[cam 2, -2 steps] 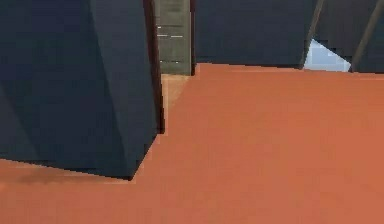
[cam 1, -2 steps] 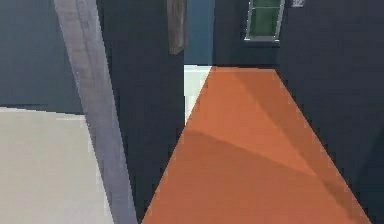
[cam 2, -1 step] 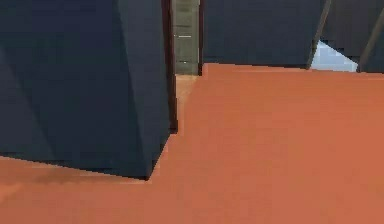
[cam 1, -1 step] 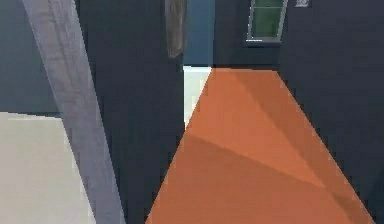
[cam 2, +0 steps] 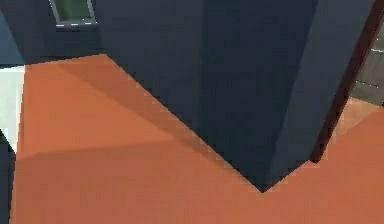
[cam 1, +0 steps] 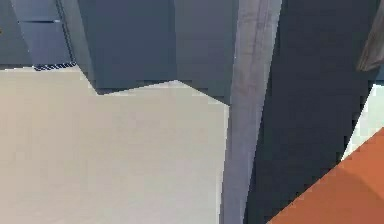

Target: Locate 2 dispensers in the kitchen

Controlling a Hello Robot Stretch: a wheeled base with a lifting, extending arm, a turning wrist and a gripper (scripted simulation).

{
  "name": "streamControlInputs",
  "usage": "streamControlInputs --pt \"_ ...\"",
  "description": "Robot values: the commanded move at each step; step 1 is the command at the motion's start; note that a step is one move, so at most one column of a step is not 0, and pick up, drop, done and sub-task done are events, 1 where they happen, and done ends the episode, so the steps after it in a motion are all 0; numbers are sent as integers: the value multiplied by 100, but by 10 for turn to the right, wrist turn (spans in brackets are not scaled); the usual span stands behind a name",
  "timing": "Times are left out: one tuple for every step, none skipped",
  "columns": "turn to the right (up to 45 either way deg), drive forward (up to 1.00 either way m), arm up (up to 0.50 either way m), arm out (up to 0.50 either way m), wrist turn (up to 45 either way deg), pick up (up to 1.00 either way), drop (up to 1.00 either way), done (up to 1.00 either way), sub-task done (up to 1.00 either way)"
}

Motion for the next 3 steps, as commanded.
streamControlInputs --pt "-330 0 0 0 0 0 0 0 0" --pt "0 70 0 0 0 0 0 0 0" --pt "0 15 0 0 0 0 0 0 0"
